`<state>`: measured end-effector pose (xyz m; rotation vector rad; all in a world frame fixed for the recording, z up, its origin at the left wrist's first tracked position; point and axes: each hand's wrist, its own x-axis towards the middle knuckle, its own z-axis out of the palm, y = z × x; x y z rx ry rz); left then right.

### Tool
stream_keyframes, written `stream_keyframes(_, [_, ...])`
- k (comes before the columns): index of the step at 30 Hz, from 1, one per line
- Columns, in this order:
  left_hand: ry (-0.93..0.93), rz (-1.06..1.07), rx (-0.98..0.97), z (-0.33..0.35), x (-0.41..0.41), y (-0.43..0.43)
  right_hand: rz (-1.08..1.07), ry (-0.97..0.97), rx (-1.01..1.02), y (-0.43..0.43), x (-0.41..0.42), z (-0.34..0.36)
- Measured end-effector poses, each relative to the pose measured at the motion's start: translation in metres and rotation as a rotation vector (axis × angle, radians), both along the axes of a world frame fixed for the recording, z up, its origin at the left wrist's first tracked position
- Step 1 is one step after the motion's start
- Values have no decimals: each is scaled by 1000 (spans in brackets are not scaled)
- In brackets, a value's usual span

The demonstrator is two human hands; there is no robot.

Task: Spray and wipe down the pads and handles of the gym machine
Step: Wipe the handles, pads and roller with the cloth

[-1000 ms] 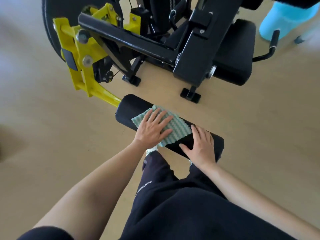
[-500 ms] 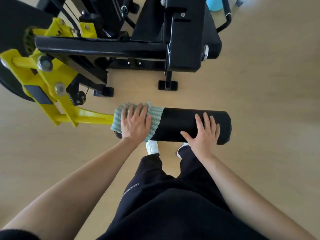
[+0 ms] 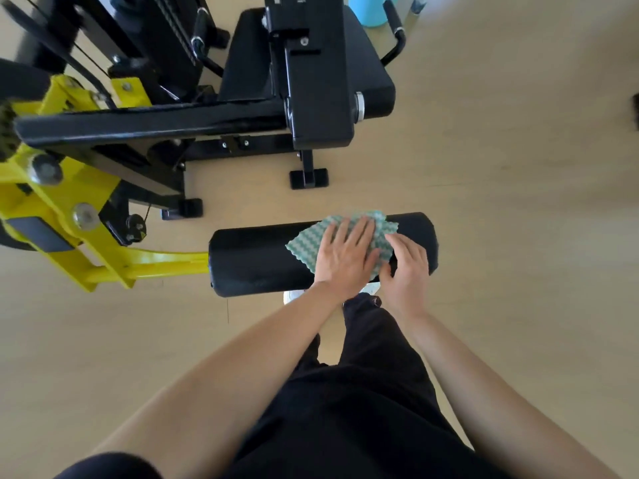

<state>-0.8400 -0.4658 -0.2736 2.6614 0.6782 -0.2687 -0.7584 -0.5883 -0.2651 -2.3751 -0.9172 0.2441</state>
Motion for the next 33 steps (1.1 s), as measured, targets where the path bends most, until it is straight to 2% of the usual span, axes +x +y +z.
stream_keyframes(3, [-213,-28,-94,6,-28,15,42,-78,70,13,-11,1])
stream_keyframes(6, [-346,303,-62,14,-79,39,160,-119,-10,34,-21,0])
stream_keyframes(9, [-212,695,-25,15,-134,75,318,-97,-340,56,-25,-5])
stream_keyframes(11, [-124,910,-92,15,-160,99,386,-87,-488,70,-28,-7])
stream_keyframes(13, [-56,1022,-185,12,-173,115,409,-85,-575,85,-32,-8])
stream_keyframes(16, [-4,992,-268,6,-176,117,437,-94,-642,102,-37,-7])
stream_keyframes(20, [-60,1031,-272,8,-176,110,536,-97,-673,126,-54,-4])
stream_keyframes(28, [-207,1002,-271,9,-196,90,808,-75,-622,195,-133,-7])
stream_keyframes(33, [-216,1064,-308,6,-208,80,815,-111,-578,185,-129,-10])
